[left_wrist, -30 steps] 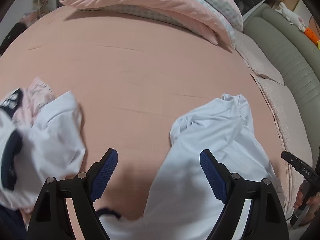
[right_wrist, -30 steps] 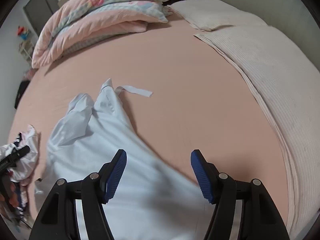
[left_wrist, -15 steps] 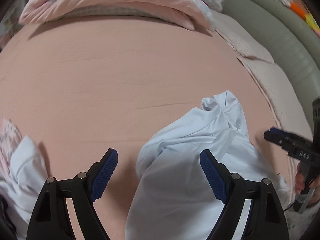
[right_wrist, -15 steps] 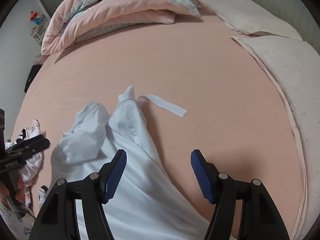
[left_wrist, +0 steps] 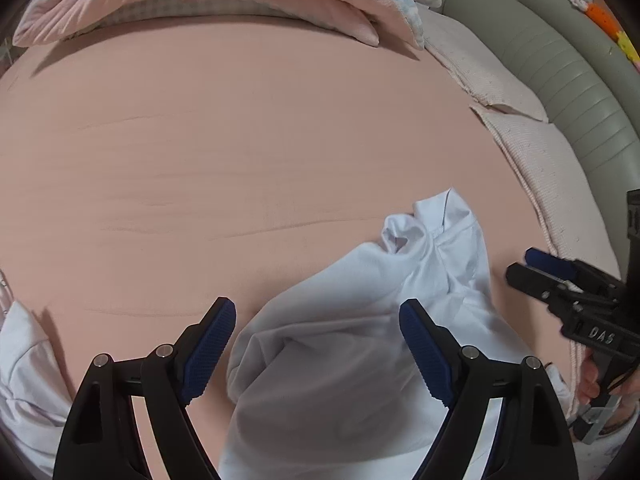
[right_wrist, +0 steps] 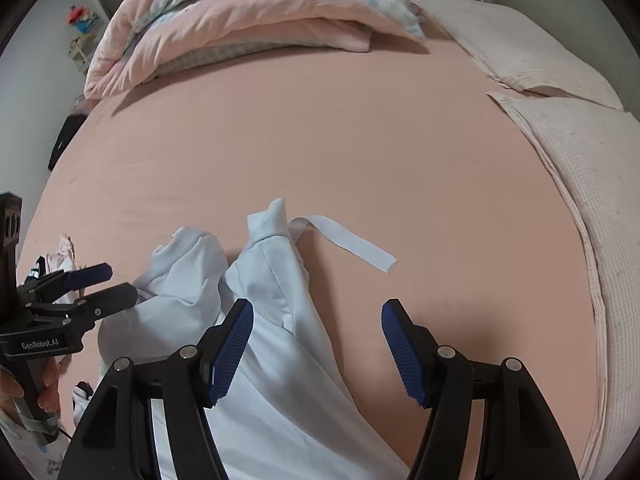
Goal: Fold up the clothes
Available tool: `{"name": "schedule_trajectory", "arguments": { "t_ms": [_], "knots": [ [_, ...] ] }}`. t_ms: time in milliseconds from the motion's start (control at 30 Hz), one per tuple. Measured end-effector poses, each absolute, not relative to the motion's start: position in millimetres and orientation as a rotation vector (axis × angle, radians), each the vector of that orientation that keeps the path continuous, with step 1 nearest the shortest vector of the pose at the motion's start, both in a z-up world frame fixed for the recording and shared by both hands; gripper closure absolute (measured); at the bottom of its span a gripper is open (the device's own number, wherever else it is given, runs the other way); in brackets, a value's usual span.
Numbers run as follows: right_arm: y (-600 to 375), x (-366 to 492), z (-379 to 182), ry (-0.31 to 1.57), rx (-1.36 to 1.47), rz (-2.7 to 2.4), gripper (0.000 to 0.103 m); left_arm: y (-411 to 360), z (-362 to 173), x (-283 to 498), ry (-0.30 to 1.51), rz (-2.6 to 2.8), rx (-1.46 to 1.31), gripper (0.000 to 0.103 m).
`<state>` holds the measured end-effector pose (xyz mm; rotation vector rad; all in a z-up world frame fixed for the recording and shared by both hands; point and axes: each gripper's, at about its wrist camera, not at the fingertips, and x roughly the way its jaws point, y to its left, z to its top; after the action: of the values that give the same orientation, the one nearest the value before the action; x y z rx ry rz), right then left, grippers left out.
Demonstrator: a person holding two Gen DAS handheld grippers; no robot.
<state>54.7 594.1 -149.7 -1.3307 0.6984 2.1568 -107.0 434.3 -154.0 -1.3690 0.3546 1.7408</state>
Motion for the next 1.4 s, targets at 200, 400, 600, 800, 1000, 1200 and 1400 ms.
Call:
{"name": "schedule_trajectory", "arguments": {
  "t_ms": [200,400,600,800,1000,1200,1400],
  "knots": [
    [595.3,41.2,-156.4,0.708,-1.37,2.187,0.037,440.2,-158.9,-108.9,0.344,1.712,-1.403,0.021],
    [598.3,24.5,-169.5,0.675,-1.409,2.209,0.037,452.6,-166.4,-103.5,0.359,1.683,-1.414,0.041],
    [605.4,13.5,-194.6,0.707,-1.469,2.195,0.037,460.6,-176.4,-101.4,0.349,1.648,-1.436,0.048],
    [607.8,10.9,-209.5,0.788,-1.471,2.208,0.037,462.8,-182.2,-96.2,0.367,1.633,-1.433,0.062],
    [600.1,12.3,-217.2,0.797,-1.463,2.208,0.046,462.0,-201.6,-86.2,0.408,1.636,-1.445,0.065],
    [585.3,18.3,-226.1,0.671,-1.413,2.236,0.052,457.1,-204.9,-79.6,0.41,1.678,-1.373,0.064],
    [579.2,19.2,-230.1,0.636,-1.421,2.241,0.054,453.6,-208.1,-85.0,0.357,1.693,-1.382,0.065]
  ]
}}
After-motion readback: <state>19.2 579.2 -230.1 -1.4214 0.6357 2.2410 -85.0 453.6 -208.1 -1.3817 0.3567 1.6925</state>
